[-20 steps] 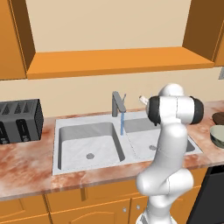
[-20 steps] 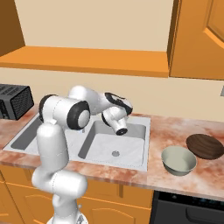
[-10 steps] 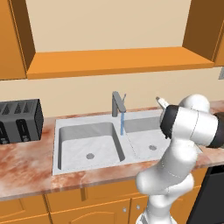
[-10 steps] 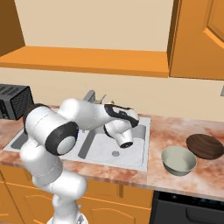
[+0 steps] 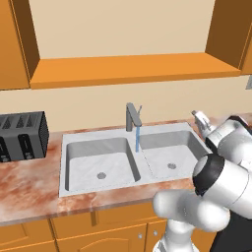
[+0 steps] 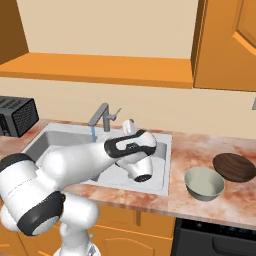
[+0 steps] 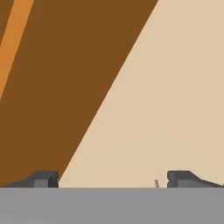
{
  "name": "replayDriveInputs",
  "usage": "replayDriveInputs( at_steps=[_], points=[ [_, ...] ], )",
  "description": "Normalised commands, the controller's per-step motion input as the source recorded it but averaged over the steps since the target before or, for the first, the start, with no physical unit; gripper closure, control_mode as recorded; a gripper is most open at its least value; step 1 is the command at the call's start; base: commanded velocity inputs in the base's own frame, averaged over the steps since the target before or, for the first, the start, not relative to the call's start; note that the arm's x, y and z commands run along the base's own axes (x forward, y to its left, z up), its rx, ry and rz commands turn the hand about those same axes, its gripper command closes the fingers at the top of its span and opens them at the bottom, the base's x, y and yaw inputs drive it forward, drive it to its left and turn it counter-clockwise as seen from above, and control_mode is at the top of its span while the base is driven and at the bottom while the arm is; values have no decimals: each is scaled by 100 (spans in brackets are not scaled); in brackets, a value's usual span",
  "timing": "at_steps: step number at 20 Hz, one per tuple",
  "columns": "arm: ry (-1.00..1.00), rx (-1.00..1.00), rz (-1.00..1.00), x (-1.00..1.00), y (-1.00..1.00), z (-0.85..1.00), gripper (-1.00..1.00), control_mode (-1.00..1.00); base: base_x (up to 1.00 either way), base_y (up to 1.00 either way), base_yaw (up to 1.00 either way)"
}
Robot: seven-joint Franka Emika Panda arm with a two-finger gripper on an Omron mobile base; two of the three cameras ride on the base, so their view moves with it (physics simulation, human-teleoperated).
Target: Rinse each bowl for a few seconds and place them down in the sink or on the counter.
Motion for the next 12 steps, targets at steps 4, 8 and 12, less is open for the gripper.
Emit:
replayDriveInputs(
  at_steps=[4, 8, 12],
  points=[
    [13, 15, -15, -49, -40, 77, -100, -100, 0, 0, 0],
    [22, 15, -14, -47, -45, 48, -100, -100, 0, 0, 0],
    [35, 4, -12, -39, -39, 17, -100, -100, 0, 0, 0]
  ],
)
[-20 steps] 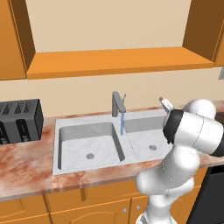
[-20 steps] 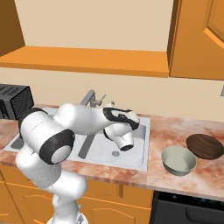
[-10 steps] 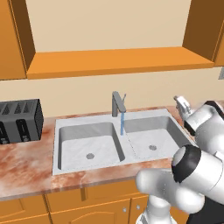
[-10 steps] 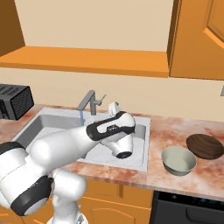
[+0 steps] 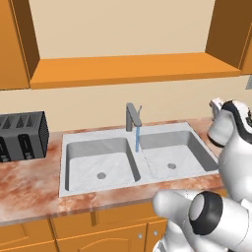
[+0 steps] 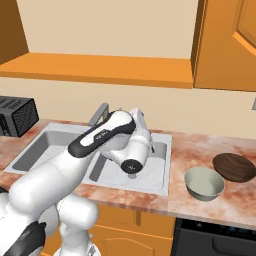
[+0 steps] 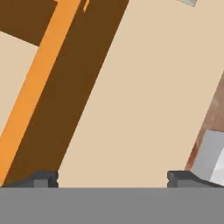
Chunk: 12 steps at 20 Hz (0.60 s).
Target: Rinse each bowl for a few seconds and place them down in the sink or on the counter.
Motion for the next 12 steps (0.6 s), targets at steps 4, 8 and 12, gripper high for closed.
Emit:
replayDriveInputs(
  at_steps=[4, 8, 12],
  points=[
    [32, 0, -11, -50, -36, 1, -100, -100, 0, 0, 0],
    [37, 2, -11, -42, -37, 6, -100, -100, 0, 0, 0],
    [37, 6, -14, -34, -31, 12, -100, -100, 0, 0, 0]
  ],
)
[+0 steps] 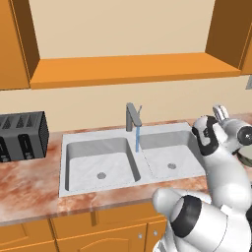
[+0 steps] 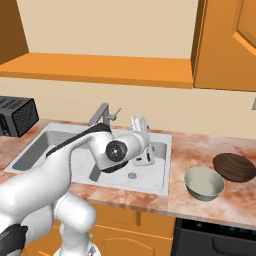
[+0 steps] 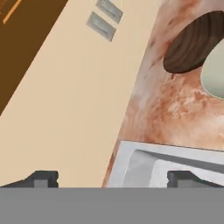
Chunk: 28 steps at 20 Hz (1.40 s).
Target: Rinse each bowl for a few seconds and place them down in the sink or on the counter.
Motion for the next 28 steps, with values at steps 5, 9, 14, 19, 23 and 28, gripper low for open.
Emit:
replayDriveInputs(
  at_steps=[5, 9, 14, 19, 23, 28],
  points=[
    [33, 10, -16, -33, -32, 23, -100, -100, 0, 0, 0],
    [32, 11, -16, -34, -34, 26, -100, -100, 0, 0, 0],
    [32, 6, -13, -44, -28, 14, -100, -100, 0, 0, 0],
    [-2, 0, -7, -94, -7, -8, -100, -100, 0, 0, 0],
    [-7, 0, -1, -97, -17, -7, -100, -100, 0, 0, 0],
    [-1, 3, 0, -74, -29, -5, -100, -100, 0, 0, 0]
  ],
)
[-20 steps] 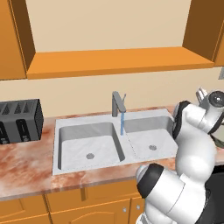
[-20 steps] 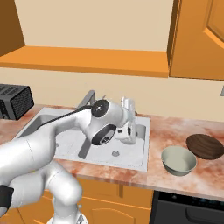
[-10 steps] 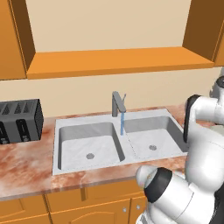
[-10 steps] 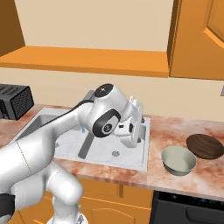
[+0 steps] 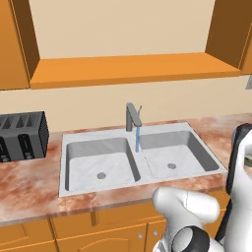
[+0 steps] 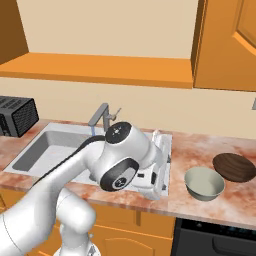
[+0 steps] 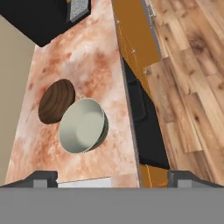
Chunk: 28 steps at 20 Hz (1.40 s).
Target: Rinse each bowl for a few seconds and place them down in the sink or on the counter.
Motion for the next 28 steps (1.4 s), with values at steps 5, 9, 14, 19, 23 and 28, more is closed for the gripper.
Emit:
replayDriveInputs(
  at_steps=[5, 9, 14, 19, 23, 28],
  points=[
    [4, 8, 2, -15, -37, -1, -100, -100, 0, 0, 0],
    [9, 14, 8, 1, -41, 0, -100, -100, 0, 0, 0],
    [12, 20, 18, 9, -34, 0, -100, -100, 0, 0, 0],
    [12, 21, 18, 19, -21, 0, -100, -100, 0, 0, 0],
    [2, 19, 10, 23, -17, -11, -100, -100, 0, 0, 0],
    [0, 12, 3, 15, -6, -24, -100, -100, 0, 0, 0]
  ],
)
